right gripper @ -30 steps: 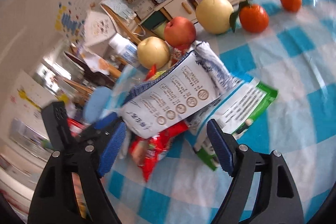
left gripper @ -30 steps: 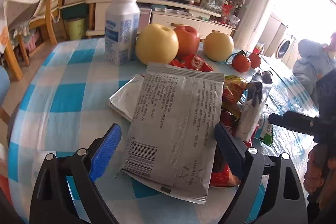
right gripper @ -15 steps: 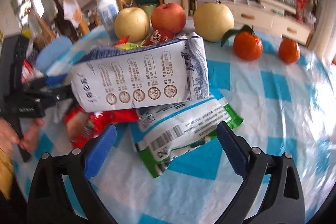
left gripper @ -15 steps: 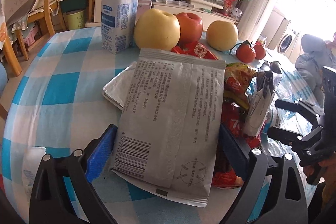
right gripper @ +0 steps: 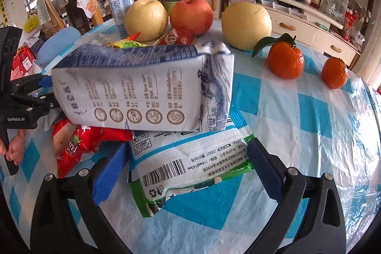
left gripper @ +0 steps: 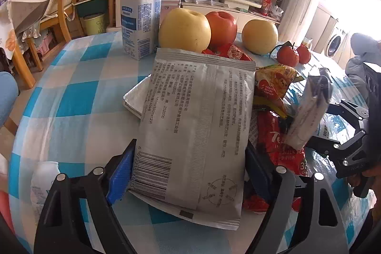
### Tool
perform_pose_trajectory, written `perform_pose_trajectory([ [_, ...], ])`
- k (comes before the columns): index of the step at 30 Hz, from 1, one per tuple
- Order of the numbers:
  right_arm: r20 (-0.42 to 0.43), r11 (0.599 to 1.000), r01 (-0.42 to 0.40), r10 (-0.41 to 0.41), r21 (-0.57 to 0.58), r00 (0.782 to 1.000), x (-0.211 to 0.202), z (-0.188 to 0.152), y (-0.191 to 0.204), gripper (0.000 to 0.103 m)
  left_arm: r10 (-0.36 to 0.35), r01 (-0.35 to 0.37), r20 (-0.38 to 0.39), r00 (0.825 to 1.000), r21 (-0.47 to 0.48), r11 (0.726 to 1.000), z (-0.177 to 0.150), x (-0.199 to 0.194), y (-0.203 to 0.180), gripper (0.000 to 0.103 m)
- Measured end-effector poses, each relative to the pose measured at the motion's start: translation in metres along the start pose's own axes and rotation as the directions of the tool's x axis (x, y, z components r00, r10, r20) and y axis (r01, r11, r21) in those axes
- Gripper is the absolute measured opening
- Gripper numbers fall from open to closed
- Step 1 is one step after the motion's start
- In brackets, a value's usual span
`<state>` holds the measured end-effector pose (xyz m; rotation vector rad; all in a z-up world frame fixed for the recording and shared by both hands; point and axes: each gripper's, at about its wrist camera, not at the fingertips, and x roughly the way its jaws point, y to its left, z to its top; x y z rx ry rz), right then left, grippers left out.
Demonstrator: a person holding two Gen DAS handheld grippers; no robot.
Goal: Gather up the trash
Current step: 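Grasp the grey paper packet with the left tool while the right tool grasps the green-white bag, then lift the grey packet and the green-white bag toward the pink bucket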
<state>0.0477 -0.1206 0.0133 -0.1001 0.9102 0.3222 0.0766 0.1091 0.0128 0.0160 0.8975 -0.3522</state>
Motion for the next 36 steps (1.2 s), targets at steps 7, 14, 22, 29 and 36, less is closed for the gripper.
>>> perform_pose_trajectory([
  [7,-0.002,0.999,0.034,-0.034,-0.028,0.999,-0.002,-0.003,0.005,0.085,0.023,-0.023,0.001,1.0,-0.022,0.999,-0.004,-0.005,0.002,0.079],
  [14,0.012,0.998,0.053,-0.052,-0.02,0.999,-0.006,-0.009,0.003,0.077,0.014,-0.012,0.04,0.999,-0.05,0.999,-0.014,-0.027,0.001,0.079],
  [22,0.028,0.996,0.089,-0.09,0.03,0.996,-0.02,-0.026,0.004,0.074,0.017,-0.011,0.072,0.997,-0.072,0.997,-0.03,-0.057,-0.002,0.079],
  [29,0.038,0.99,0.084,-0.089,0.11,0.995,-0.037,-0.045,0.004,0.074,0.0,0.008,0.097,0.995,-0.082,0.997,-0.051,-0.084,-0.009,0.079],
  [36,0.034,0.98,0.072,-0.08,0.183,0.996,-0.054,-0.068,0.018,0.074,-0.022,0.031,0.128,0.991,-0.072,0.997,-0.067,-0.112,-0.014,0.079],
])
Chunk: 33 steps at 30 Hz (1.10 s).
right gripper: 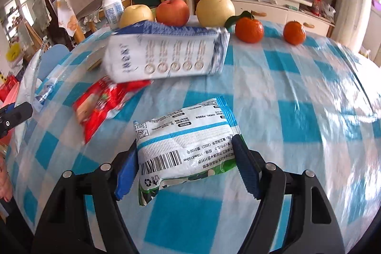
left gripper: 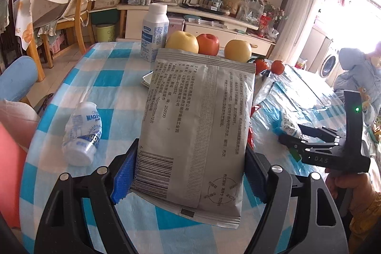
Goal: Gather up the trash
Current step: 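Lift the grey packet and the green-white bag toward the pink bucket, then open both tools over the pink bucket to drop the packet and bag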
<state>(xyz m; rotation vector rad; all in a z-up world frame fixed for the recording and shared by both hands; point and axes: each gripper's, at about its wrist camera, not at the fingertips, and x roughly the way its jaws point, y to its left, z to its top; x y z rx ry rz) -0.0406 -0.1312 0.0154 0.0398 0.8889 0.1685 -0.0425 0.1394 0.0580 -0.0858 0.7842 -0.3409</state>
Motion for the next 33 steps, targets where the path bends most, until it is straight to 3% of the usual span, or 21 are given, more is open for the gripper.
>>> perform_pose_trajectory([
  [9,0.035,0.996,-0.062,0.06,0.07,0.998,-0.031,-0.016,0.02,0.074,0.013,-0.014,0.043,0.999,0.002,1.0,-0.003,-0.028,0.015,0.079],
  [19,0.055,0.994,-0.091,0.088,0.061,0.995,-0.047,-0.016,0.06,0.074,0.048,-0.042,0.105,0.993,-0.059,0.997,0.004,-0.056,0.045,0.079],
  [27,0.059,0.984,-0.178,0.177,0.0,0.982,-0.051,-0.004,0.116,0.074,0.148,-0.126,0.161,0.976,-0.14,0.982,0.012,-0.084,0.081,0.079],
  [33,0.048,0.956,-0.273,0.28,-0.108,0.959,-0.051,0.012,0.185,0.074,0.253,-0.21,0.166,0.953,-0.243,0.947,0.017,-0.106,0.128,0.079],
])
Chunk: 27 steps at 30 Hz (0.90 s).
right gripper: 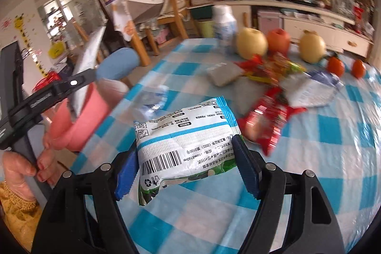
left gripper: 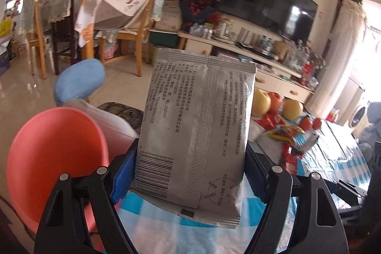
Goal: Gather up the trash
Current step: 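Open both tools over the pink bucket to drop the packet and bag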
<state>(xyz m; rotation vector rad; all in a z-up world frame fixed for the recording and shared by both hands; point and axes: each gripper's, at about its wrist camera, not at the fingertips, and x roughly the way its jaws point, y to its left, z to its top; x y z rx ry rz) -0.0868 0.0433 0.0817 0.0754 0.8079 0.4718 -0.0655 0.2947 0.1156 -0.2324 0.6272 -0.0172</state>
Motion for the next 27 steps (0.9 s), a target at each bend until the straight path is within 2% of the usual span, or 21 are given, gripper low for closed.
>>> perform_pose_trajectory([
  [6,-0.016,0.982,-0.089,0.087,-0.166,0.996,0.028,0.027,0.079,0.074,0.122,-0.121,0.008,0.992,-0.095,0.988,0.012,-0.01,0.056,0.079],
  [11,-0.043,0.945,-0.145,0.139,-0.292,0.989,0.058,0.046,0.14,0.074,0.224,-0.226,-0.034,0.974,-0.19,0.955,0.016,-0.012,0.107,0.079],
  [15,-0.064,0.905,-0.176,0.164,-0.387,0.984,0.083,0.054,0.184,0.074,0.289,-0.304,-0.097,0.953,-0.273,0.913,0.012,-0.011,0.143,0.079],
  [20,-0.085,0.853,-0.174,0.152,-0.493,0.985,0.119,0.053,0.226,0.075,0.317,-0.352,-0.154,0.936,-0.377,0.857,0.008,-0.01,0.18,0.081],
  [23,-0.116,0.82,-0.207,0.172,-0.533,0.978,0.14,0.047,0.242,0.076,0.328,-0.369,-0.17,0.929,-0.424,0.827,0.005,-0.011,0.197,0.089],
  [25,-0.124,0.81,-0.214,0.174,-0.546,0.977,0.147,0.042,0.247,0.088,0.34,-0.383,-0.176,0.924,-0.446,0.809,0.005,-0.01,0.205,0.091],
  [27,-0.126,0.81,-0.22,0.18,-0.543,0.976,0.152,0.039,0.25,0.09,0.353,-0.397,-0.183,0.917,-0.46,0.794,0.002,-0.012,0.21,0.093],
])
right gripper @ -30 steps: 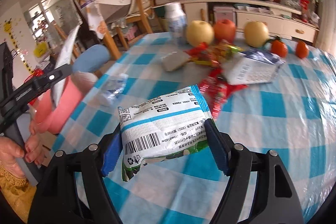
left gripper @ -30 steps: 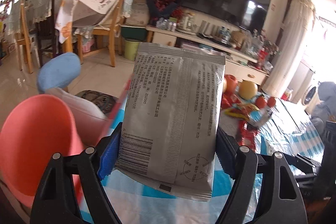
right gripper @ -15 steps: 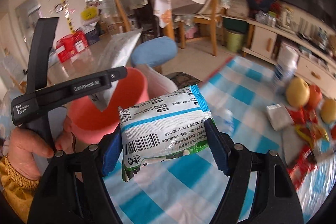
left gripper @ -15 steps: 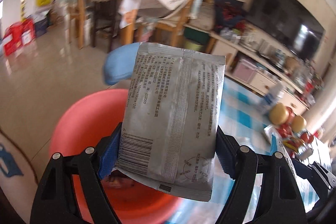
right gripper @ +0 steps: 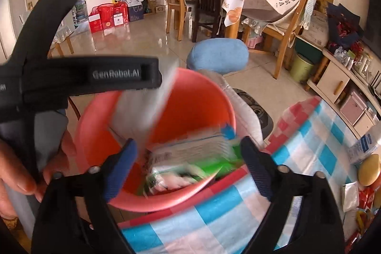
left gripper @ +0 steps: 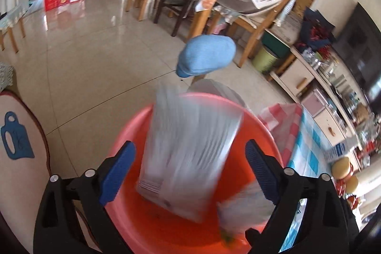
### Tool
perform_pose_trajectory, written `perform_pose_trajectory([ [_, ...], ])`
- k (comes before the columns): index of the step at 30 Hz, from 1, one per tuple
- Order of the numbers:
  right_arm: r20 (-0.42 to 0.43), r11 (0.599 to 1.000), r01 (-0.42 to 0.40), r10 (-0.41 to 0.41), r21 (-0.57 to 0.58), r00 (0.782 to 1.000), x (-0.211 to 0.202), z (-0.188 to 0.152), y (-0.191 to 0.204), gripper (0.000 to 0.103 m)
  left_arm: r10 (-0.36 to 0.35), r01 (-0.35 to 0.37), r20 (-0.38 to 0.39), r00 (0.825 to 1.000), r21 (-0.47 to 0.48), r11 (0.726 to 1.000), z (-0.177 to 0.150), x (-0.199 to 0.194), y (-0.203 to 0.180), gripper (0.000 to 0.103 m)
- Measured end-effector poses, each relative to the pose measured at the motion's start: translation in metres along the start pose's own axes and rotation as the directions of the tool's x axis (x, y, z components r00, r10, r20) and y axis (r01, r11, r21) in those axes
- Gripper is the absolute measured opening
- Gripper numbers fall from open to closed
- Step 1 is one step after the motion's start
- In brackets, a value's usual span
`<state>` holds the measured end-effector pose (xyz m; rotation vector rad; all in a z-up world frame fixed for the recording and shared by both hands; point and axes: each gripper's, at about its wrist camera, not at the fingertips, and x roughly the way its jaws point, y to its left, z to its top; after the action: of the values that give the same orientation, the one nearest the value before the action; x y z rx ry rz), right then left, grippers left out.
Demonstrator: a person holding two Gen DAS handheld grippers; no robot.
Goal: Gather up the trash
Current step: 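Open both tools over the pink bucket to drop the packet and bag, then move both tools back over the table toward the red snack wrappers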
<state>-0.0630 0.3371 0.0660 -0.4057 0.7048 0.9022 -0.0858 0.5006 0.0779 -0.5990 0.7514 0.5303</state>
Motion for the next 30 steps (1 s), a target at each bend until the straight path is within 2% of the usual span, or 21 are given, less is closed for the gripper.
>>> perform_pose_trajectory([
  [4,0.031,0.999,0.008,-0.009,0.05,0.999,-0.009,-0.009,-0.008,0.09,-0.011,0.012,0.017,1.0,-0.014,1.0,-0.002,-0.003,0.002,0.093],
  [7,0.046,0.995,0.029,-0.034,0.098,0.998,-0.021,-0.019,-0.021,0.09,-0.026,0.026,0.045,0.999,0.011,1.0,-0.002,-0.005,-0.007,0.093],
  [10,0.054,0.987,0.084,-0.092,0.134,0.994,-0.035,-0.033,-0.031,0.091,-0.044,0.039,0.106,0.993,0.043,0.998,-0.005,-0.013,-0.017,0.093],
  [12,0.061,0.982,0.102,-0.113,0.159,0.992,-0.045,-0.042,-0.035,0.091,-0.078,0.072,0.163,0.984,0.047,0.996,-0.007,-0.021,-0.023,0.093],
  [15,0.063,0.968,0.141,-0.157,0.208,0.986,-0.059,-0.058,-0.043,0.091,-0.187,0.182,0.239,0.953,0.044,0.982,-0.009,-0.033,-0.032,0.093],
  [17,0.062,0.961,0.153,-0.171,0.232,0.983,-0.067,-0.069,-0.047,0.091,-0.25,0.239,0.299,0.921,0.075,0.968,-0.014,-0.042,-0.043,0.095],
  [20,0.062,0.954,0.17,-0.191,0.245,0.98,-0.079,-0.084,-0.047,0.091,-0.286,0.25,0.342,0.895,0.146,0.957,-0.021,-0.05,-0.062,0.096],
  [23,0.062,0.951,0.178,-0.199,0.253,0.978,-0.087,-0.096,-0.049,0.091,-0.318,0.273,0.323,0.891,0.179,0.945,-0.025,-0.048,-0.076,0.096],
  [26,0.063,0.949,0.191,-0.213,0.252,0.975,-0.095,-0.107,-0.051,0.091,-0.341,0.292,0.287,0.895,0.201,0.935,-0.029,-0.045,-0.086,0.096],
  [30,0.068,0.941,0.2,-0.227,0.273,0.972,-0.105,-0.123,-0.054,0.091,-0.322,0.261,0.227,0.919,0.262,0.929,-0.037,-0.04,-0.106,0.096],
])
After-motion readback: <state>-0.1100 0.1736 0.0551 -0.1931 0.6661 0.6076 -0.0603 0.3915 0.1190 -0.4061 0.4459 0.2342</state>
